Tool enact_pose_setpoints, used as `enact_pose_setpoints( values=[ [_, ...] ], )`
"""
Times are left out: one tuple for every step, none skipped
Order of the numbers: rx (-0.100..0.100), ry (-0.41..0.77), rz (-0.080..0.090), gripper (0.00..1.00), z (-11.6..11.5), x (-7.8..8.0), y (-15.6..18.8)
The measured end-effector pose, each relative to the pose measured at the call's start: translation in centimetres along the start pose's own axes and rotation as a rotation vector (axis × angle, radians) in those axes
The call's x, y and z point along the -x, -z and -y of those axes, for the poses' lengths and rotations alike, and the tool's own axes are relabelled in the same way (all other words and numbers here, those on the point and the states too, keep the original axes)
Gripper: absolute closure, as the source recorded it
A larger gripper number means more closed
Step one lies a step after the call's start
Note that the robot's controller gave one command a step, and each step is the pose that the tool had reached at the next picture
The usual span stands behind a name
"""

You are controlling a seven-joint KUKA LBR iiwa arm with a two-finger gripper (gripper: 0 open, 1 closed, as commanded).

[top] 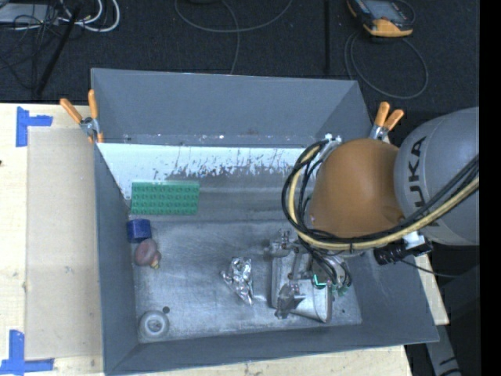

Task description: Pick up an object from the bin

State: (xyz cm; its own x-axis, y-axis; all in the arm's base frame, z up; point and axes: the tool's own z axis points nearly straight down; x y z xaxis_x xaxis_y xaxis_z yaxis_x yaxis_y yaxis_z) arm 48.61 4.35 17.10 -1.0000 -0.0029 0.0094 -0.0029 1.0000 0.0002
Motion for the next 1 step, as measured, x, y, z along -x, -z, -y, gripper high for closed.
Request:
enact_pose_setpoints(
  values=[
    [-0.001, 0.203, 0.008, 0.0, -1.33, 3.73, -9.52]
  ],
)
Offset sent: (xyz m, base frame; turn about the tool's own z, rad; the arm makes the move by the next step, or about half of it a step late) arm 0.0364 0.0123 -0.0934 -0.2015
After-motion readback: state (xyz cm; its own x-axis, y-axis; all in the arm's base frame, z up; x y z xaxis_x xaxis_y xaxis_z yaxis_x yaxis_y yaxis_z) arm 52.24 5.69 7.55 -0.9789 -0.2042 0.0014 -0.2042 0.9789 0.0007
